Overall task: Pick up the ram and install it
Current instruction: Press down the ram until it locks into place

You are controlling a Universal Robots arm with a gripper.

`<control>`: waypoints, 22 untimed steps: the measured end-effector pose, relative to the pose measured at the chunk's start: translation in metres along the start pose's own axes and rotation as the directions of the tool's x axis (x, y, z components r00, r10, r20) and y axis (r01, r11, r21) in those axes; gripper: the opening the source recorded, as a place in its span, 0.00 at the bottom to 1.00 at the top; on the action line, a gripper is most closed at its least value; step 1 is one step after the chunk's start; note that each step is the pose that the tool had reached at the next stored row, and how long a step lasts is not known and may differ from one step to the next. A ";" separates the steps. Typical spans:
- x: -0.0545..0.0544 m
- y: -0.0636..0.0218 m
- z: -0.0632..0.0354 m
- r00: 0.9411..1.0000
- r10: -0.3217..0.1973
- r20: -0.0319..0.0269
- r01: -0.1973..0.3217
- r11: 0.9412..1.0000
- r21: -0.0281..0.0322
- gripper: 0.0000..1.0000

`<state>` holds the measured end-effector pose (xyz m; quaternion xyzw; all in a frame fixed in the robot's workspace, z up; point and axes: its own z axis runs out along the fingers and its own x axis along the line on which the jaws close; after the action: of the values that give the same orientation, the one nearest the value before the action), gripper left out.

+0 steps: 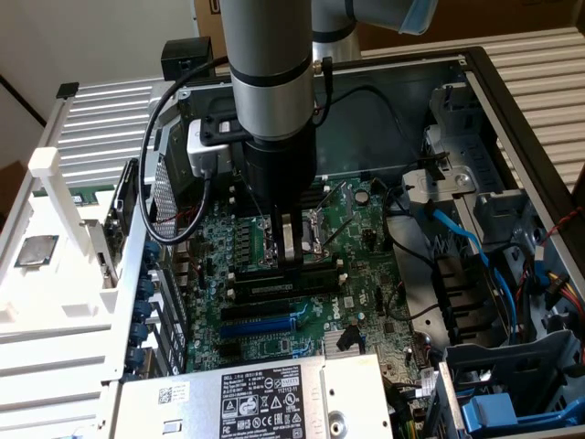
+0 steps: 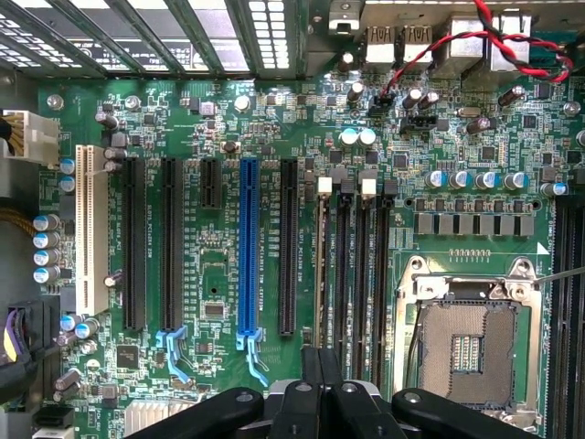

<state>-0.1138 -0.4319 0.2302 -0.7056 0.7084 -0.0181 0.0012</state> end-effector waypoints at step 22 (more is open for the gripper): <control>0.000 0.0001 0.0014 1.000 0.000 0.003 0.000 1.000 0.000 0.10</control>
<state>-0.1138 -0.4320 0.2288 -0.7056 0.7084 -0.0172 0.0021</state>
